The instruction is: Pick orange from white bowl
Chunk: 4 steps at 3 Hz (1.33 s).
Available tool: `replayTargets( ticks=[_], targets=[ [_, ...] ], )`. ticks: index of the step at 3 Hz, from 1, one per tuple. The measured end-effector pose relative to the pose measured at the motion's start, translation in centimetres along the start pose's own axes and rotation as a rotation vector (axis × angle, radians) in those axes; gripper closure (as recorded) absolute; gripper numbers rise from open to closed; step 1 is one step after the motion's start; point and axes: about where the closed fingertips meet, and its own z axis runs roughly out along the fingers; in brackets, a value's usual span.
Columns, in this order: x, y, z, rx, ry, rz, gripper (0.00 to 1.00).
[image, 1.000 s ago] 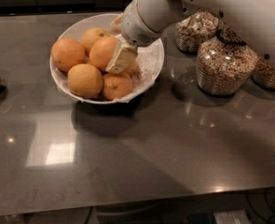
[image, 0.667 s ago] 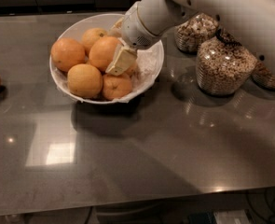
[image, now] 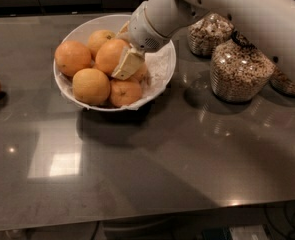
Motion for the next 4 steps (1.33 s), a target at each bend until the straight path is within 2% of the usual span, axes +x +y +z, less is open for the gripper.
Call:
replayTargets(
  ticks=[1,2,3,4],
  targets=[
    [0.0,0.0,0.0,0.001,0.000,0.000,0.84],
    [-0.3,-0.6,-1.6,0.040,-0.011,-0.008,1.00],
    [-0.4,-1.6,-5.0,0.119,-0.026,-0.011,1.00],
    [-0.8,-2.4,-9.8,0.226,-0.027,-0.034,1.00]
  ],
)
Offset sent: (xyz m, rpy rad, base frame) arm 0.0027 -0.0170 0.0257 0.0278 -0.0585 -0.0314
